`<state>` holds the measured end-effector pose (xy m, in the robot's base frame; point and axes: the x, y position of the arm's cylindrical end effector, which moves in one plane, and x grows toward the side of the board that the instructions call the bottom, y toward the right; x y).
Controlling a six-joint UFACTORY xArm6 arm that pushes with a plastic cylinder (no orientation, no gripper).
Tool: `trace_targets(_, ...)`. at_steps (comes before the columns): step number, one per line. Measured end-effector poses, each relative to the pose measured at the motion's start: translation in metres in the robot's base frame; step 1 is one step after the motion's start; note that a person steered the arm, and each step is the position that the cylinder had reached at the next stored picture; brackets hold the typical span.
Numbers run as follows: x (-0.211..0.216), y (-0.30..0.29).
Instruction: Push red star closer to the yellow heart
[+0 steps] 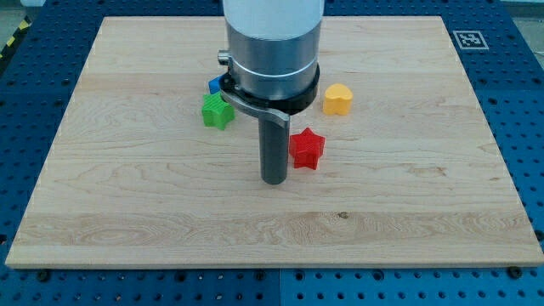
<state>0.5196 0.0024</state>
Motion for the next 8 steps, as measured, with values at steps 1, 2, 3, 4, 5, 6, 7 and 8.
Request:
trace_targets(1, 0.0, 0.025)
trace_targets(2, -0.001, 0.039)
trace_targets(3, -0.009, 0.044)
trace_targets(4, 0.0, 0.035)
trace_targets(5, 0.001, 0.005)
trace_targets(6, -0.027, 0.013)
trace_targets(7, -0.031, 0.047)
trace_targets(8, -0.031, 0.066)
